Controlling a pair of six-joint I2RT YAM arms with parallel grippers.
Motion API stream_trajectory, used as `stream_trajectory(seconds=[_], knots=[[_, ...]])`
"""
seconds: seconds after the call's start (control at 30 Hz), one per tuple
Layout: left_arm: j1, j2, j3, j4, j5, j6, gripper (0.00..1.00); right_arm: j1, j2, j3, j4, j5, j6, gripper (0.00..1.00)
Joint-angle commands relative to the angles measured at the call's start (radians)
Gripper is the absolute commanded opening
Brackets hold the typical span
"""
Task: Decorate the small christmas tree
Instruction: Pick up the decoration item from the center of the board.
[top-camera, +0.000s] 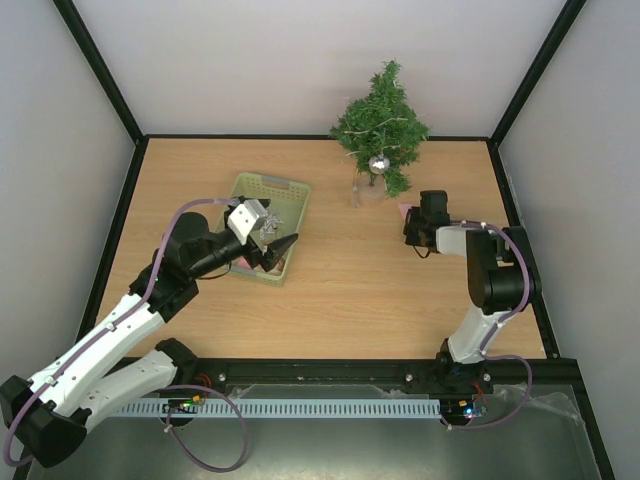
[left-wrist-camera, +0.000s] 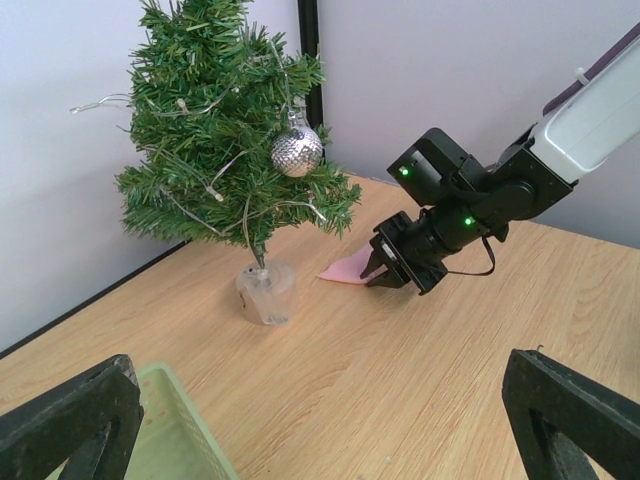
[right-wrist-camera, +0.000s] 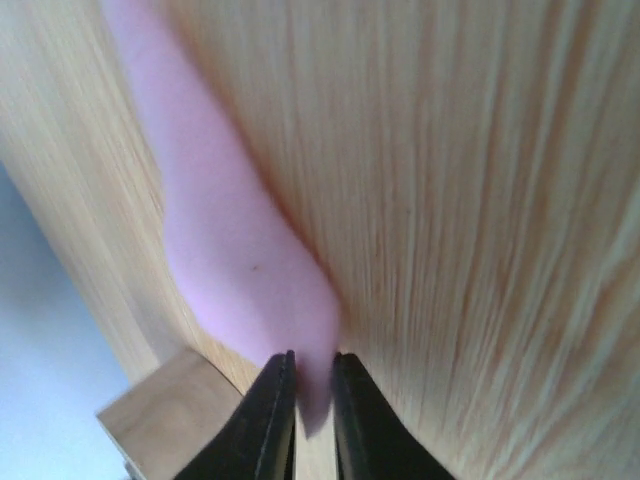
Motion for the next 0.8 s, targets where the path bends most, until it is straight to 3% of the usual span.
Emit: stream_trajectory(seconds=[0.0, 0.33, 0.5, 0.67, 0.77], knots=[[-0.005, -0.017, -0.016, 0.019, -0.015, 0.010, 1.00, 0.003, -0.010, -0.023, 0.107, 0.115, -0.137, 0.02], [-0.006, -0.014, -0.007, 0.016, -0.108, -0.022, 1.00, 0.003, -0.292, 0.018, 0.036, 0.454, -0.639, 0.02], [-0.006, -0.009, -0.008, 0.014, -0.099, -0.022, 1.00, 0.003, -0.449, -0.007, 0.116, 0.483, -1.037, 0.02], [-0.006, -0.005, -0.011, 0.017, -0.058, -0.014, 1.00, 0.003, -0.624, -0.049, 0.201, 0.298, -1.478, 0.02], [-0.007, -0.004, -0.012, 0.024, -0.054, -0.018, 1.00, 0.003, -0.676, -0.025, 0.151, 0.054, -1.695, 0.02]])
